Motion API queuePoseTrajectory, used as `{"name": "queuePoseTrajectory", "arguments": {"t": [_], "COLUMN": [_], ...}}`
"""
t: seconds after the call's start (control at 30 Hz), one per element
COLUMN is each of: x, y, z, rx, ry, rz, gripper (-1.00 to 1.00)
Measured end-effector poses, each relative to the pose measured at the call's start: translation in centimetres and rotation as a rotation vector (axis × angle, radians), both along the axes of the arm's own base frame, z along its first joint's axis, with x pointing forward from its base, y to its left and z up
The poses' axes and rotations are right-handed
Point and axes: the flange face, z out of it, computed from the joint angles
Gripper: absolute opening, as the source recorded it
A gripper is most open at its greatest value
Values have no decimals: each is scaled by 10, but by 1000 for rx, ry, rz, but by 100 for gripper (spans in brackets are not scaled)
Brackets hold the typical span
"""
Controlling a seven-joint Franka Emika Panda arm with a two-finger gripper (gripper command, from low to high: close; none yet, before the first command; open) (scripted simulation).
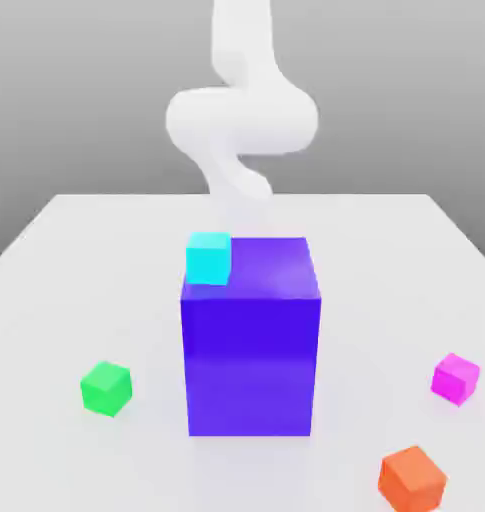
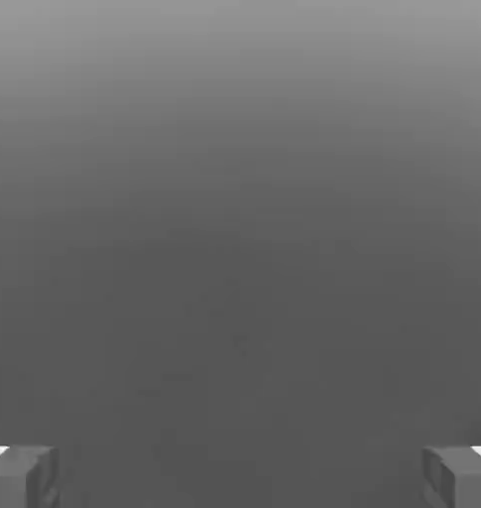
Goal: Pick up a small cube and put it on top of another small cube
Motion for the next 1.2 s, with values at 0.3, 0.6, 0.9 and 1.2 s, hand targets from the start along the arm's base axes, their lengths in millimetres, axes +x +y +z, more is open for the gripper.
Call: {"name": "queuePoseTrajectory", "arguments": {"t": [0.3, 0.6, 0.9, 1.2], "x": [58, 5, -86, -89], "y": [123, 234, 285, 285], "z": [-182, -364, -491, -536], "rx": [-146, -236, -237, -239], "ry": [262, 505, 692, 696], "rz": [189, 458, 660, 664], "gripper": [0, 0, 0, -100]}}
